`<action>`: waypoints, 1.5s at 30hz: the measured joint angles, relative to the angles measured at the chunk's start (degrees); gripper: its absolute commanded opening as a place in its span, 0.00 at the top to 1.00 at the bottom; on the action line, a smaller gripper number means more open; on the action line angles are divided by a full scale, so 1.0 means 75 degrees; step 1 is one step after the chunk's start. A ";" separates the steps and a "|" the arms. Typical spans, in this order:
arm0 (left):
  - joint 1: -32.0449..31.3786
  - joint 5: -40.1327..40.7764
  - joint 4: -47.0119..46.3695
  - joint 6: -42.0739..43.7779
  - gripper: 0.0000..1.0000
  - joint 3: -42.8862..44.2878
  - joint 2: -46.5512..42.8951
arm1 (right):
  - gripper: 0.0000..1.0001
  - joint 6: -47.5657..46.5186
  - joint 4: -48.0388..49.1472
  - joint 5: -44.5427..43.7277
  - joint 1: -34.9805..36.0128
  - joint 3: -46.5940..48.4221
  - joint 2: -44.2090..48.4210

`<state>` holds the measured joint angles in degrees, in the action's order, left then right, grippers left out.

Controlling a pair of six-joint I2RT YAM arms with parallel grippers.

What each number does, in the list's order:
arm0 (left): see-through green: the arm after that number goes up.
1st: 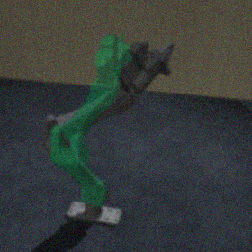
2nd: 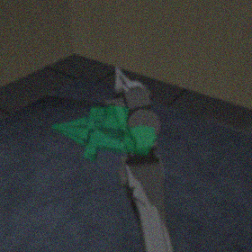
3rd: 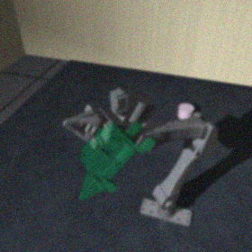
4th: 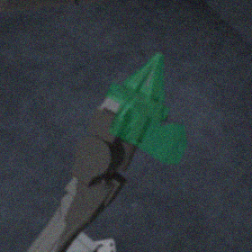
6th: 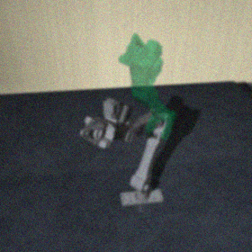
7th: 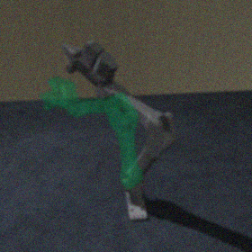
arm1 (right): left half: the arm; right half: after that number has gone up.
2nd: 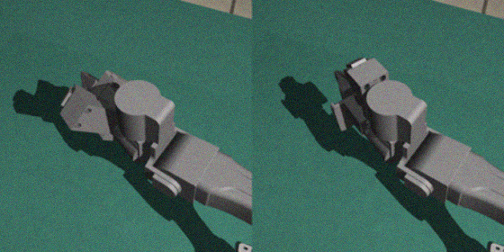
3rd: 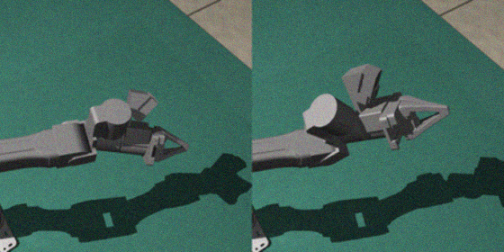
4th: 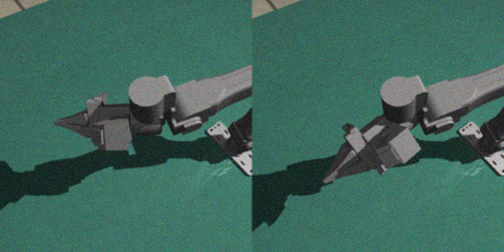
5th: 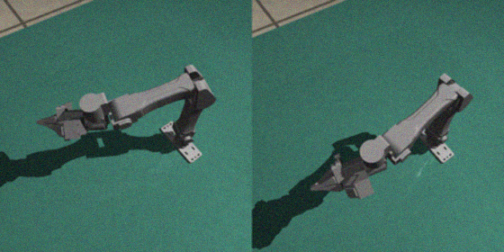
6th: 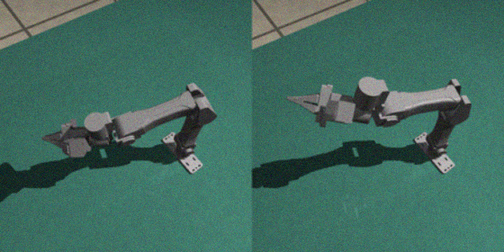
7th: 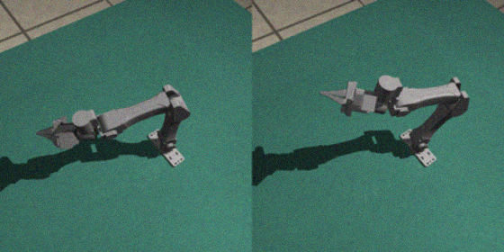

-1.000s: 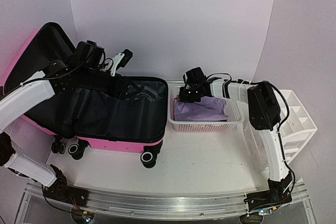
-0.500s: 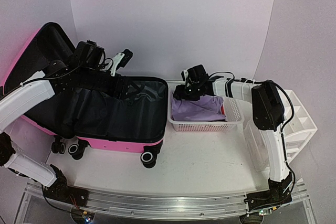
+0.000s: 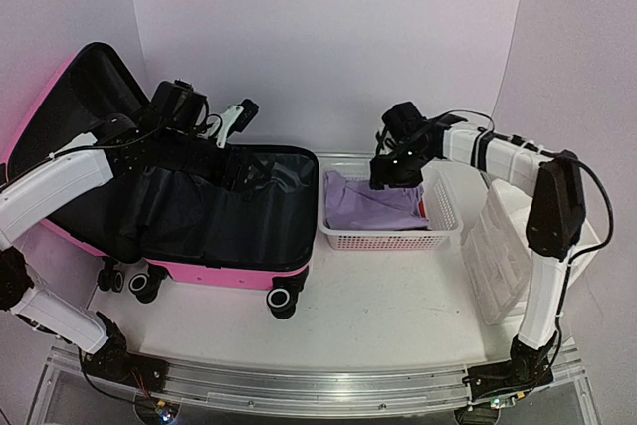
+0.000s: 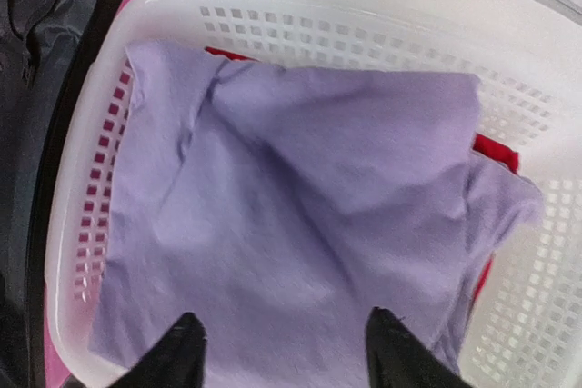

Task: Open, take out, and arrange the luggage

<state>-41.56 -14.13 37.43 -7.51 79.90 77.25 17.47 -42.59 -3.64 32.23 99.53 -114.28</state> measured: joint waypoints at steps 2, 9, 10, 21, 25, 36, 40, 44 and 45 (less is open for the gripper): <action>0.0000 -0.0073 0.0015 -0.0003 0.37 0.0032 0.0128 | 0.66 0.0085 -0.0093 0.0093 -0.0157 -0.0504 0.0562; 0.0000 -0.0184 0.0000 -0.0038 0.37 0.0105 0.0286 | 0.74 0.0294 -0.0117 0.0391 -0.0903 -0.1894 0.0933; 0.0000 -0.0181 0.0003 -0.0052 0.37 0.0105 0.0286 | 0.74 0.0306 -0.0143 0.0382 -0.0938 -0.2107 0.0927; 0.0000 -0.0058 0.0009 -0.0178 0.37 0.0105 0.0128 | 0.62 0.0434 -0.0431 -0.0297 -0.0848 -0.2838 0.0985; 0.0000 0.0227 0.0073 -0.0169 0.34 0.0143 -0.0003 | 0.31 0.0391 -0.0886 -0.0405 -0.0848 -0.2818 0.1413; 0.0335 0.2305 0.0609 0.0149 0.08 0.1169 -0.1533 | 0.02 -0.0997 -0.1856 -0.0455 -0.0857 -0.1597 0.6196; 0.0388 0.3066 0.0600 0.0312 0.01 0.1950 -0.2401 | 0.02 -0.1364 -0.1996 -0.0673 -0.0857 -0.1224 0.7778; 0.0388 0.3526 0.0568 0.0469 0.01 0.2503 -0.3019 | 0.02 -0.1565 -0.2189 -0.0845 -0.0857 -0.0801 0.8772; 0.0388 0.3611 0.0554 0.0501 0.01 0.2602 -0.3153 | 0.02 -0.1588 -0.2218 -0.0871 -0.0857 -0.0737 0.8921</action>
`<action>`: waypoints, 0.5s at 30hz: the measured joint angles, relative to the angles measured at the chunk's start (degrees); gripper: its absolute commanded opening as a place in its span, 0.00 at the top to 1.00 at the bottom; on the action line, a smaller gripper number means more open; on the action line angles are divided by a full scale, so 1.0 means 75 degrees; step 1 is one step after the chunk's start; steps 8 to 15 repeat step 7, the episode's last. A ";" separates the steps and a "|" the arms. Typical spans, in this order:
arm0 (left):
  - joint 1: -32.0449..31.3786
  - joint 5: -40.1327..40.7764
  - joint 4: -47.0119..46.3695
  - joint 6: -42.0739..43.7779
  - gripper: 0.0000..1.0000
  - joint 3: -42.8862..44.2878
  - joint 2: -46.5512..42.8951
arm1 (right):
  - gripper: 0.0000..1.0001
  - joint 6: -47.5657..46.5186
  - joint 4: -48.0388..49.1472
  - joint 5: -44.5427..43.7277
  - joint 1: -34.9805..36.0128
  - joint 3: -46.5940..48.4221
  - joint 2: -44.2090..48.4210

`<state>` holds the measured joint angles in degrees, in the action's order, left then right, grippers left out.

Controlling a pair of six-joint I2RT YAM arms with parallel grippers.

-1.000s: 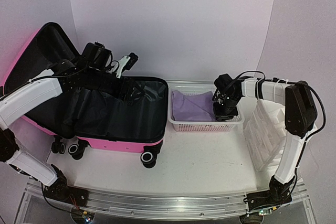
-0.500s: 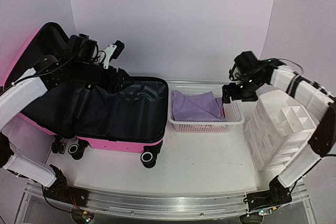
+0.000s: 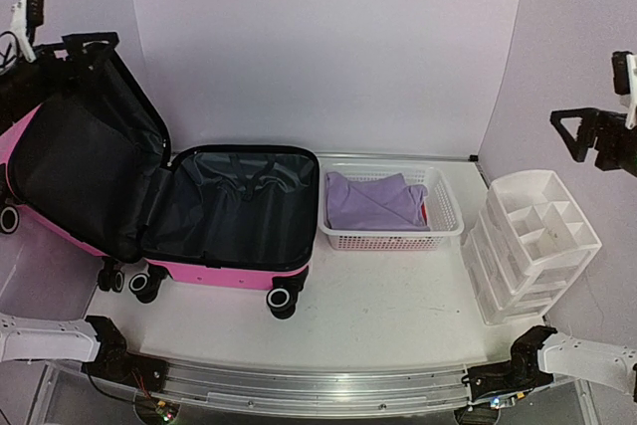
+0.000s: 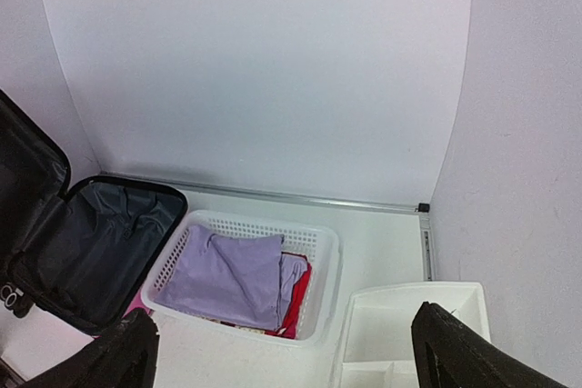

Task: Open, take out, and arrange the luggage

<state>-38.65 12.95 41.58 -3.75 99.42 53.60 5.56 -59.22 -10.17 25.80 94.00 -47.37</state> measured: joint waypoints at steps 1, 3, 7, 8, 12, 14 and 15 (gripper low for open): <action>0.0000 0.0108 -0.0017 0.0050 0.01 0.0076 -0.0111 | 0.02 -0.0012 -0.0035 -0.0009 0.0000 0.0044 0.0105; 0.0000 0.0201 -0.0029 0.0117 0.01 0.0166 -0.0248 | 0.02 -0.0035 -0.0079 -0.0032 0.0000 0.0079 0.0201; 0.0000 0.0312 -0.0015 0.0175 0.00 0.0184 -0.0294 | 0.02 -0.0061 -0.0050 -0.0029 0.0000 -0.0076 0.0251; 0.0000 0.0312 -0.0015 0.0175 0.00 0.0184 -0.0294 | 0.02 -0.0061 -0.0050 -0.0029 0.0000 -0.0076 0.0251; 0.0000 0.0312 -0.0015 0.0175 0.00 0.0184 -0.0294 | 0.02 -0.0061 -0.0050 -0.0029 0.0000 -0.0076 0.0251; 0.0000 0.0312 -0.0015 0.0175 0.00 0.0184 -0.0294 | 0.02 -0.0061 -0.0050 -0.0029 0.0000 -0.0076 0.0251; 0.0000 0.0312 -0.0015 0.0175 0.00 0.0184 -0.0294 | 0.02 -0.0061 -0.0050 -0.0029 0.0000 -0.0076 0.0251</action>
